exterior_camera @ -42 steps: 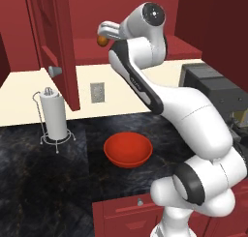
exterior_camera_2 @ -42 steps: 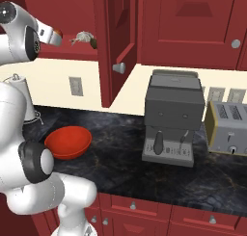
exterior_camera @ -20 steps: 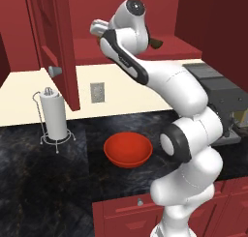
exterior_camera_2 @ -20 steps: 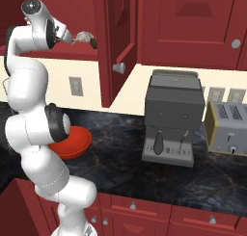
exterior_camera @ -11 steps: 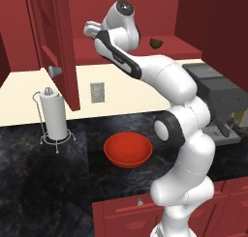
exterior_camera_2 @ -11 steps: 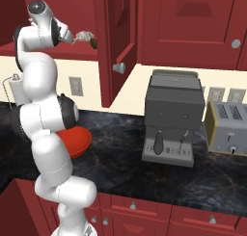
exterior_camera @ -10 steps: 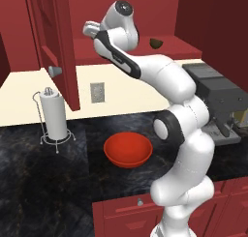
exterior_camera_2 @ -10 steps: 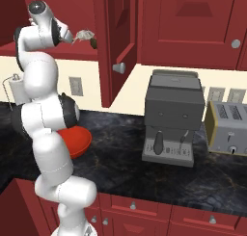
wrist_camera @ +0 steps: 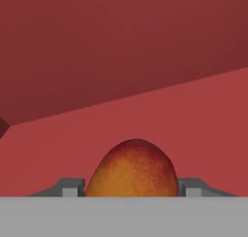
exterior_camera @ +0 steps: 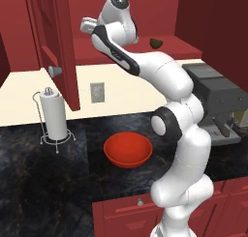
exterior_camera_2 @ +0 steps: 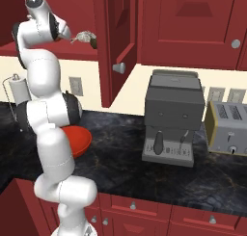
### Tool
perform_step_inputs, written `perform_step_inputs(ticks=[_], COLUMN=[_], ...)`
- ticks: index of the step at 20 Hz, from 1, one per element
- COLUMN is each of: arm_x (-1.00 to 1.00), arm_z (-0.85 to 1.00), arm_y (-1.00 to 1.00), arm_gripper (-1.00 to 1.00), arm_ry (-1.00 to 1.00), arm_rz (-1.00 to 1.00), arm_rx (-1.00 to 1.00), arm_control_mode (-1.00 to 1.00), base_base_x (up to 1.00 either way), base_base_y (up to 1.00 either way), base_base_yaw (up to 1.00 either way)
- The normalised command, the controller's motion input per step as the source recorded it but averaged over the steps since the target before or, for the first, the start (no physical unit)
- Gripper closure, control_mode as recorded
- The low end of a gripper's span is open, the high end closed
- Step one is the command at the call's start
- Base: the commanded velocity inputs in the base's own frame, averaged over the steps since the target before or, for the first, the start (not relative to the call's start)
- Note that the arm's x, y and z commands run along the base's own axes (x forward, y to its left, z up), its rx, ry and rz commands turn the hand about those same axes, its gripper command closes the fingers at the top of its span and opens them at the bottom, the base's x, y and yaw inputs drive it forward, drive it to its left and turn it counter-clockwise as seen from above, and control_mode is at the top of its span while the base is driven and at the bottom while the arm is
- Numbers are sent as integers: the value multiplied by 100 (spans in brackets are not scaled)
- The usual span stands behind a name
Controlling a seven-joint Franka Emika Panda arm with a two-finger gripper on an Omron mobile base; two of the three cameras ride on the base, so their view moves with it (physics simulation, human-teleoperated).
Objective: Open the cabinet. Pick the kiwi and mango from the cabinet and place them into the bowl. Then close the cabinet.
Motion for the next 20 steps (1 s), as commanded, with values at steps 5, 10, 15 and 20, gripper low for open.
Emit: perform_step_inputs(ticks=[5,10,15,20], arm_x=[-69,-100,-100,-100], arm_z=[-1,-2,-13,-24], arm_y=[0,0,-5,-28], arm_gripper=[100,100,100,100], arm_ry=[-2,-11,-18,-2], arm_rz=[0,0,0,0], arm_rx=[0,0,0,1], arm_control_mode=[-100,-100,-100,-100], base_base_x=[0,0,0,0], base_base_y=[0,0,0,0], base_base_yaw=[0,0,0,0])
